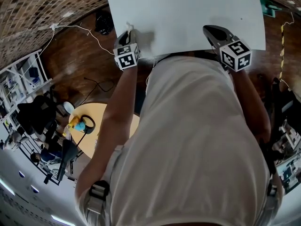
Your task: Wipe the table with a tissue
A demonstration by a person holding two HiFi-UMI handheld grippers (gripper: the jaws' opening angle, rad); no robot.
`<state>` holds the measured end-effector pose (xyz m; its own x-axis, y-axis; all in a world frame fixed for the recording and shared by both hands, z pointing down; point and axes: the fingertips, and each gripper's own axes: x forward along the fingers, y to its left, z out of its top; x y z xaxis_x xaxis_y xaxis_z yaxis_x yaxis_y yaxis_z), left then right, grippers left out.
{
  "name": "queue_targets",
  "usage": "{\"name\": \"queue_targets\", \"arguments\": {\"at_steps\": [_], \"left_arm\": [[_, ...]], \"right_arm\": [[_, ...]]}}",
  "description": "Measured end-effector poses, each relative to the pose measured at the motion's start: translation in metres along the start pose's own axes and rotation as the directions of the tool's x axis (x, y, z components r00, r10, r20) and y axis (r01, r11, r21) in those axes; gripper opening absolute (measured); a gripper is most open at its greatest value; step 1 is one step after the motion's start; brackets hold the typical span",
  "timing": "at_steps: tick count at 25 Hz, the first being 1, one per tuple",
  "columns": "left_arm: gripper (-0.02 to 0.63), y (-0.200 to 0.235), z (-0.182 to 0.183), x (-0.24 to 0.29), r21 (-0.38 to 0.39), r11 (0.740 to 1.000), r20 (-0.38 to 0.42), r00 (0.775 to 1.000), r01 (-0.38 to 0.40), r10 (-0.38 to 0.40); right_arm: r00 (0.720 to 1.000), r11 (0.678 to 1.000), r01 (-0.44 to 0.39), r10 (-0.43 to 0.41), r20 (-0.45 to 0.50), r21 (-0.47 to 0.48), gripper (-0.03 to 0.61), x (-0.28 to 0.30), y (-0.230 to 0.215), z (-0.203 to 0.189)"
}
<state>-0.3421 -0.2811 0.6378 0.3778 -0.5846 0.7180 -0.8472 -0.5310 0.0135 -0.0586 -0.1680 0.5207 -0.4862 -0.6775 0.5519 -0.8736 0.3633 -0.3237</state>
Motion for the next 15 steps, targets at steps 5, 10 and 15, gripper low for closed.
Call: {"name": "queue_targets", "arguments": {"at_steps": [5,10,15], "left_arm": [[0.057,-0.009,-0.002,0.003,0.032,0.999,0.005,1.000,0.001,-0.001],[0.055,-0.088,-0.001,0.010,0.179,0.964,-0.014,0.980,0.198,-0.198],[0.055,-0.144,-0.005,0.008,0.098,0.888,-0.109,0.892,0.450,-0.440]], "right_arm": [[1.000,1.000,0.005,-0.005,-0.008,-0.004,0.008,0.000,0.006,-0.002],[1.000,1.000,0.016,-0.017,-0.011,-0.007,0.008,0.001,0.008,0.000],[1.000,1.000,0.020,-0.021,-0.012,-0.018,0.008,0.000,0.010,0.002]]}}
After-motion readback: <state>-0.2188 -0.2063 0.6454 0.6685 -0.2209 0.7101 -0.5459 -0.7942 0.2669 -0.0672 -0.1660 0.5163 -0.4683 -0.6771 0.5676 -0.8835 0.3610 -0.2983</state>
